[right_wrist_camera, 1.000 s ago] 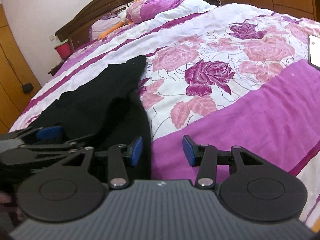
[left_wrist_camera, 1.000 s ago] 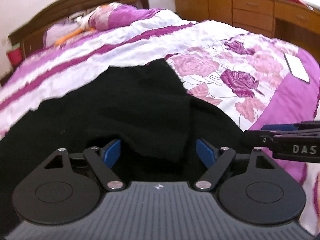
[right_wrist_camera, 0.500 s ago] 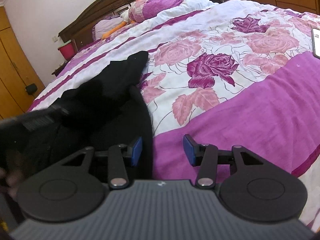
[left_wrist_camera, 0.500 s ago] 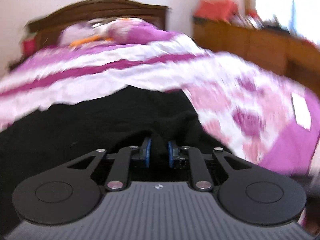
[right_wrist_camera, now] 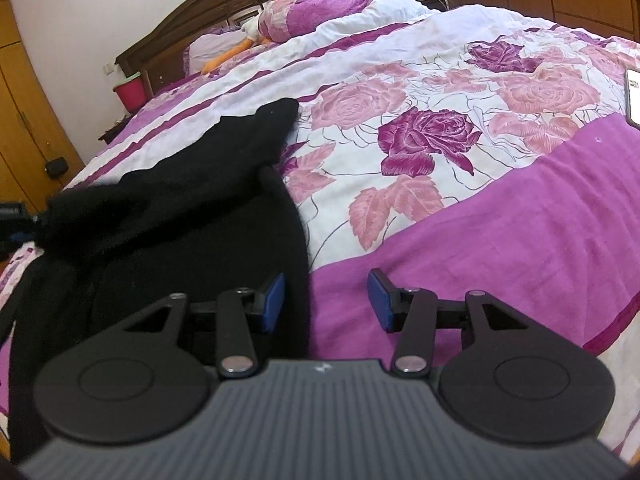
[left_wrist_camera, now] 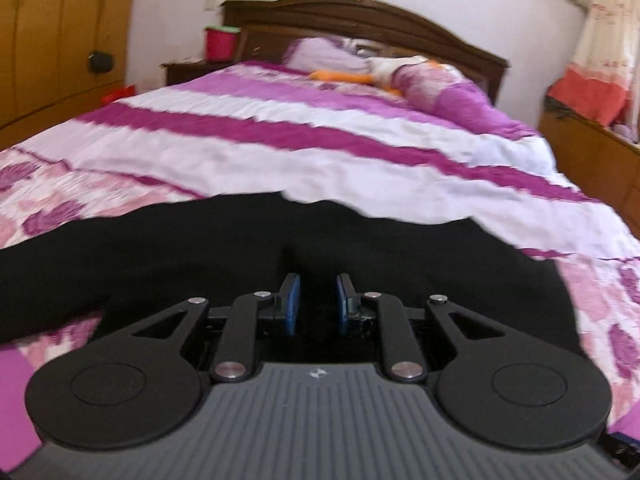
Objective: Fold small clothes
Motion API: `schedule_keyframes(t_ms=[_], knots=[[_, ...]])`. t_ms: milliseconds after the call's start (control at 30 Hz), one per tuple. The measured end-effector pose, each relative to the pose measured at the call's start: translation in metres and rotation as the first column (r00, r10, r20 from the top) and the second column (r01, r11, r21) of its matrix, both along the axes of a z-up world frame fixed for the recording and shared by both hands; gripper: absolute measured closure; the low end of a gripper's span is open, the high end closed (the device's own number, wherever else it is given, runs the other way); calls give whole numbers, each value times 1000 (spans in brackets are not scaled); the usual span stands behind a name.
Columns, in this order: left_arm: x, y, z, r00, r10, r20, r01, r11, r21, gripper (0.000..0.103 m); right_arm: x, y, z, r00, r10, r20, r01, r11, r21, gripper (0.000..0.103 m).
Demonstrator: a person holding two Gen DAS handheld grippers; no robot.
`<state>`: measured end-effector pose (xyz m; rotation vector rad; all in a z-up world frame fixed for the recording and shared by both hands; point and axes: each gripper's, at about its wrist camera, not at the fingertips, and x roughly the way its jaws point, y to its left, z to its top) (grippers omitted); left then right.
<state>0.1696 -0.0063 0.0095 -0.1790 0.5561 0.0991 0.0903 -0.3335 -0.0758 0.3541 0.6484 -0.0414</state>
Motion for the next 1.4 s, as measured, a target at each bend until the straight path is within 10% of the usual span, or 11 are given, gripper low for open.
schedule_keyframes(t_ms=[333, 567, 967, 1033, 1100, 1400], knots=[[-6, 56, -20, 999, -16, -42, 11, 993, -120, 81, 5, 4, 7, 1000, 16, -17, -17, 1000, -24, 53], [13, 56, -26, 999, -44, -2, 44, 991, -127, 43, 32, 9, 27, 998, 53, 17, -52, 997, -51, 53], [56, 55, -57, 995, -93, -30, 86, 979, -184, 43, 148, 19, 24, 998, 51, 36, -48, 996, -76, 53], [60, 51, -59, 996, -92, -24, 86, 981, -174, 54, 162, 20, 18, 999, 37, 35, -34, 996, -78, 53], [63, 44, -59, 996, -84, -36, 79, 990, -113, 86, 169, 18, 13, 998, 25, 57, -22, 999, -40, 53], [71, 33, -19, 988, -58, 144, 61, 998, -16, 94, 183, 18, 7, 989, -13, 145, 7, 999, 39, 53]])
